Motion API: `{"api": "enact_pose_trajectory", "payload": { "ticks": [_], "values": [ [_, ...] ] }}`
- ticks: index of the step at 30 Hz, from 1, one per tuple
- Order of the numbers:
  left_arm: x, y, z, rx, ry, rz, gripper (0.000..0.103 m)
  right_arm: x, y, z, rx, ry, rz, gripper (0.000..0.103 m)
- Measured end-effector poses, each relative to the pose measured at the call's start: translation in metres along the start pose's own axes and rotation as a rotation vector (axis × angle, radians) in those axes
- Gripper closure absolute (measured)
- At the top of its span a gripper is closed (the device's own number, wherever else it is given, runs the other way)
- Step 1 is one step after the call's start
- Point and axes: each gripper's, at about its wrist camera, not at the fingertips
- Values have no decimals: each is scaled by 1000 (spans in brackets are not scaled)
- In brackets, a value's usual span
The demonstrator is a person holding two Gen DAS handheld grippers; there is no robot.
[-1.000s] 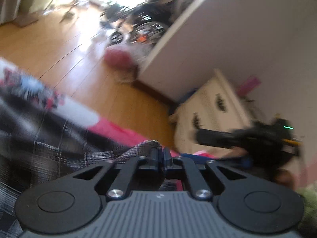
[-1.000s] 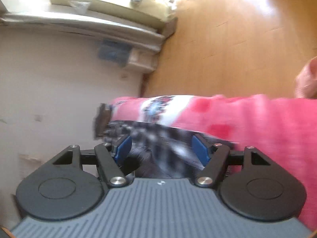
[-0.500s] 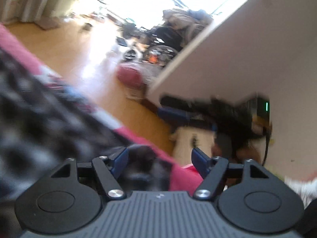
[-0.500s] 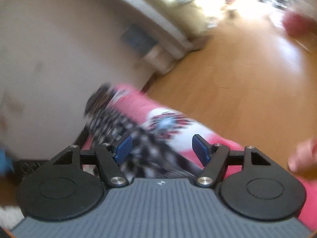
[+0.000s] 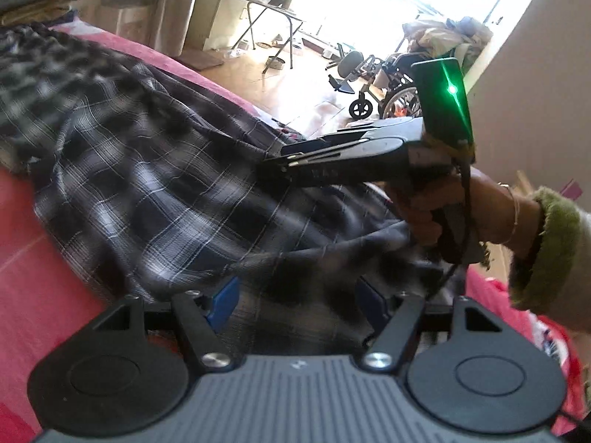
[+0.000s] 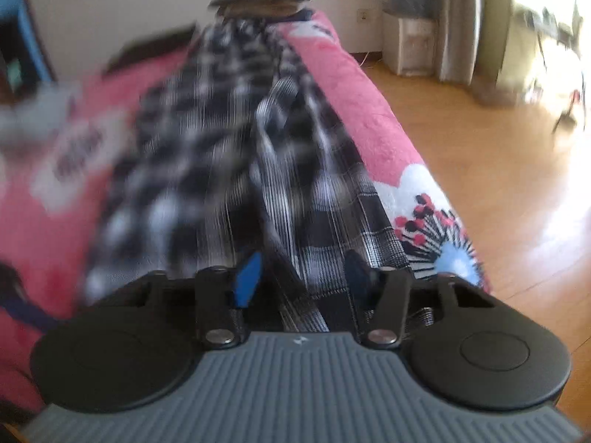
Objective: Fold clothes
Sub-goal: 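Lay the pants down and open the left gripper while the right keeps holding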
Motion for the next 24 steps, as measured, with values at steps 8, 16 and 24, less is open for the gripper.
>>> {"api": "enact_pose_trajectory", "payload": {
  "ticks": [8, 16, 24],
  "values": [
    [-6, 4, 4, -66, -21, -16, 34, 8, 3, -4, 14, 77, 72, 101],
    [-14, 8, 9, -86, -7, -33, 35, 37, 7, 20, -118, 104, 140, 102],
    [-16, 7, 8, -63, 16, -55, 35, 34, 17, 50, -248, 84, 129, 102]
  ]
}}
Point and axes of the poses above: each gripper's, at about its wrist camera, not at the fingertips, and x roughly against the way its jaws point, z to its right, y to its underside
